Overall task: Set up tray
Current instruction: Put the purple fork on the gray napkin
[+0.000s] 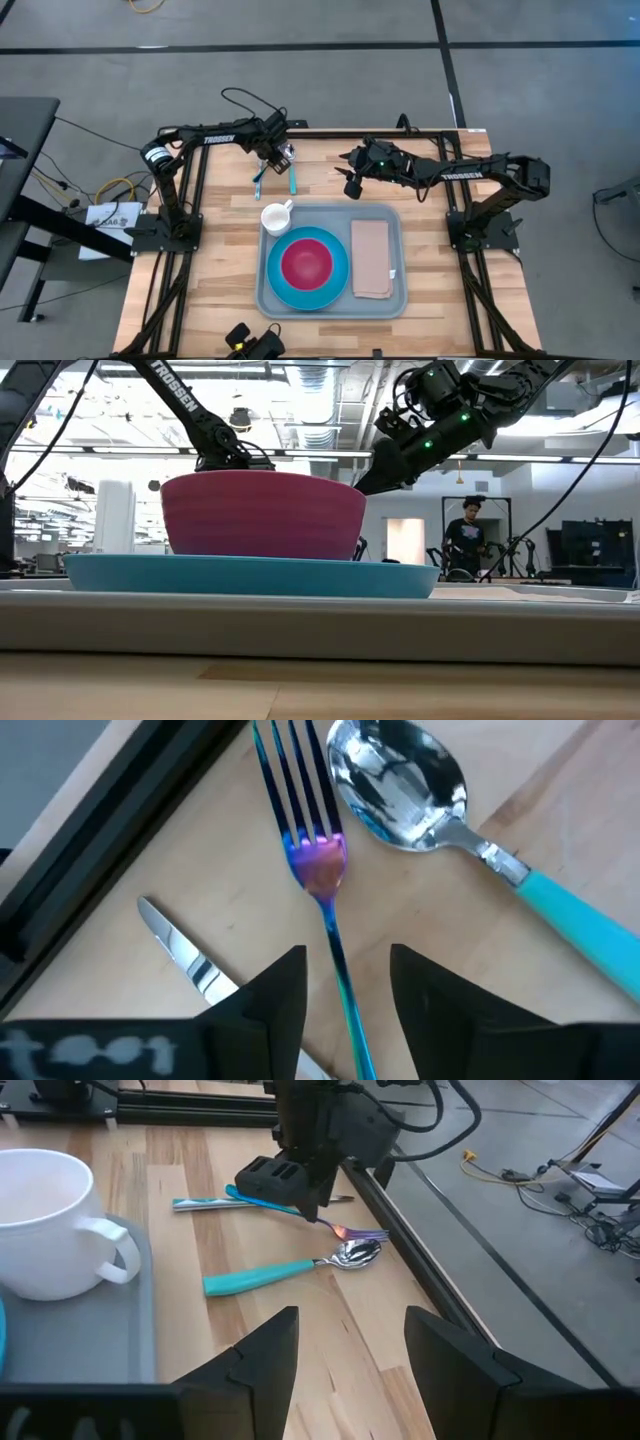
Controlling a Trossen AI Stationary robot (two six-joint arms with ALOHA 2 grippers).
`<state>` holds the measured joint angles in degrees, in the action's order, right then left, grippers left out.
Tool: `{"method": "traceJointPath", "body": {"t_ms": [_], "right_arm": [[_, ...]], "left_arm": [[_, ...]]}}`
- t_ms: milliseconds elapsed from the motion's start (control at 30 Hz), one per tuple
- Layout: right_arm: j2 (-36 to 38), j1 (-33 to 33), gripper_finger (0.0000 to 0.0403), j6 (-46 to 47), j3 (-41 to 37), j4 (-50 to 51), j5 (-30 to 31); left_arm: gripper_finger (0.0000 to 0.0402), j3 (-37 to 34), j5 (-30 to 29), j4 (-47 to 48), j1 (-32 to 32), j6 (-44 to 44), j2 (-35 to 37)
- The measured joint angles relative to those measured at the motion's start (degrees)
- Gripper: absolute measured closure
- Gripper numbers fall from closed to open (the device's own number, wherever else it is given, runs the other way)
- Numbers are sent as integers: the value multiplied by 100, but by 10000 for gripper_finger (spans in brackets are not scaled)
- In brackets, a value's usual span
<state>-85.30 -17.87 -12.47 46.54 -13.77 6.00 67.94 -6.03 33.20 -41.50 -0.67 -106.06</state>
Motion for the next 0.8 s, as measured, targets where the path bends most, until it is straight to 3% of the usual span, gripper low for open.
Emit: {"method": "traceJointPath", "body": {"t_ms": [400,500,633,800], "right_arm": [[0,30,225,0,0,26,8],[0,32,225,0,-1,48,44],[0,26,227,1,0,225,119],[116,108,225,22,92,1106,706]], "left_arm": [[284,27,-282,-255,-32,-296,-522],[314,25,-204,-246,-35,-446,-467],[385,2,-58,-185,-47,-814,-326],[396,326,-500,20,-49,-1117,31]]}}
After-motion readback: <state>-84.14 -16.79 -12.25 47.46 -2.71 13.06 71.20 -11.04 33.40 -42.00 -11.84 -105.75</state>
